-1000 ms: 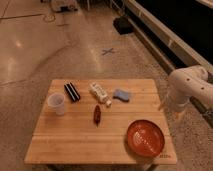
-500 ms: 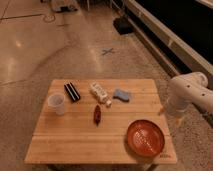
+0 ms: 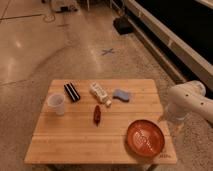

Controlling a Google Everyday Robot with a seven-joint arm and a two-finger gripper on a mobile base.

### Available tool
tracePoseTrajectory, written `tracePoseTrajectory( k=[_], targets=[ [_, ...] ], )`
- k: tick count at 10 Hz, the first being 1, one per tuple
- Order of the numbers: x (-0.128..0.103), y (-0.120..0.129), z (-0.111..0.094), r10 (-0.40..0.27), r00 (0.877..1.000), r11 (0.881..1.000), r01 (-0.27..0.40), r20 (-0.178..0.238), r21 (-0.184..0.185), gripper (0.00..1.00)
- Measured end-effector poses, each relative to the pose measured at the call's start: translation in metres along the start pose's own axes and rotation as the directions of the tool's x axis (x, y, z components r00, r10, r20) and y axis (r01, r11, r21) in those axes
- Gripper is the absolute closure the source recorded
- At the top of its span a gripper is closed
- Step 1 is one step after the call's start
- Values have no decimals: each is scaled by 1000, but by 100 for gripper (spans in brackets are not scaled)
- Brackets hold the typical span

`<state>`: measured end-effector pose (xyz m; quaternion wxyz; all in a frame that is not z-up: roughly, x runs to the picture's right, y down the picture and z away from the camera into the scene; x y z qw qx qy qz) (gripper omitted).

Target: Drag the ceramic bowl in a circle

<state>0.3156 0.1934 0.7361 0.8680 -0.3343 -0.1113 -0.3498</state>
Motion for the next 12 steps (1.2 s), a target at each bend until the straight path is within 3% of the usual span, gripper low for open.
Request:
tracePoseTrajectory(
  k=[2, 5, 8, 9, 11, 12],
  targets=[
    [-12, 16, 10, -29, 1000, 999, 29, 3, -21, 38],
    [-22, 19, 31, -81, 997, 996, 81, 5, -33, 38],
    [-40, 37, 35, -119, 993, 991, 119, 2, -61, 38],
    [-43, 36, 37, -126, 992, 990, 126, 2, -63, 40],
    [-39, 20, 46, -149, 989, 987, 149, 6, -66, 58],
    [-40, 17, 47, -156, 988, 985, 156, 9, -69, 60]
  ],
)
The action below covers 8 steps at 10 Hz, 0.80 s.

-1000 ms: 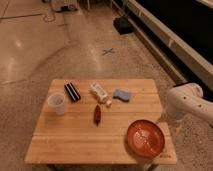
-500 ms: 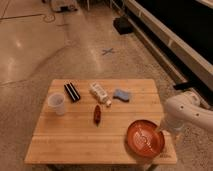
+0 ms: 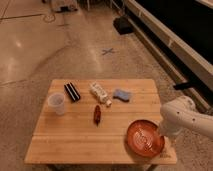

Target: Drag the ceramic bowl in a circle

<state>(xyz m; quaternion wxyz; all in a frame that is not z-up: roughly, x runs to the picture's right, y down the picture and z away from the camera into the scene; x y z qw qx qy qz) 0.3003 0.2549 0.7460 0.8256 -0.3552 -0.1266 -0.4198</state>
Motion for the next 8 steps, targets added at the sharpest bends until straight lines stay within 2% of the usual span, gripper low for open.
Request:
tracePoseTrajectory(
  k=[1, 3, 4, 7, 8],
  targets=[
    [-5, 5, 3, -8, 1000, 1000, 8, 4, -11, 61],
    [-10, 11, 3, -7, 1000, 1000, 7, 1, -9, 77],
    [-5, 6, 1, -13, 1000, 1000, 13, -8, -4, 81],
    [12, -20, -3, -36, 999, 999, 36, -16, 0, 81],
    [13, -20, -2, -38, 999, 999, 38, -19, -1, 81]
  ],
)
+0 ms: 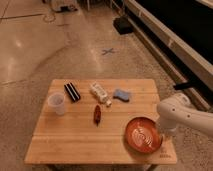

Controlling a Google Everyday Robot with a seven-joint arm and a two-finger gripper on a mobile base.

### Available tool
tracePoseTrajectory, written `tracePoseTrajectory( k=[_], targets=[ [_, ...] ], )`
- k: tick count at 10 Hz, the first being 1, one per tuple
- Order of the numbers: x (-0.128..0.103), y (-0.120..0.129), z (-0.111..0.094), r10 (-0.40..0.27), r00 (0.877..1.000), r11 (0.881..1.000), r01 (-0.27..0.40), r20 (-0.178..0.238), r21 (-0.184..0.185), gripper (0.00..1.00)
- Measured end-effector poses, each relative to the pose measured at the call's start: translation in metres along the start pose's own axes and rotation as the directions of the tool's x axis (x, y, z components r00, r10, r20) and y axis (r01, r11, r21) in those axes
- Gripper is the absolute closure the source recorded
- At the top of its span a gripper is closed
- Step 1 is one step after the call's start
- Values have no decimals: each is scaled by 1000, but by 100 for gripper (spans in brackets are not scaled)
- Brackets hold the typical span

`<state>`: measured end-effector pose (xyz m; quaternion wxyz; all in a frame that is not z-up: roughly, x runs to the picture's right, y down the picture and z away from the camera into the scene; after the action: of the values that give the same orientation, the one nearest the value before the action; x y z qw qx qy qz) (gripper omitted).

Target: Drag the ceramic bowl in a circle

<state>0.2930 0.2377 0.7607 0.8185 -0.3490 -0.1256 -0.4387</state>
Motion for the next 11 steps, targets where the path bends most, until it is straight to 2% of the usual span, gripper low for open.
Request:
tracePoseTrajectory(
  k=[2, 4, 7, 8, 9, 11],
  targets=[
    [-7, 6, -1, 5, 1000, 1000, -5, -9, -3, 79],
    [-10, 11, 0, -5, 1000, 1000, 4, -3, -6, 63],
    [-15, 4, 10, -40, 998, 999, 40, 40, -2, 32],
    [-19, 4, 15, -47, 998, 999, 47, 53, -4, 25],
    [-23, 2, 20, -56, 996, 998, 56, 65, -6, 20],
    [-28, 3, 24, -63, 995, 998, 63, 81, -9, 20]
  ],
)
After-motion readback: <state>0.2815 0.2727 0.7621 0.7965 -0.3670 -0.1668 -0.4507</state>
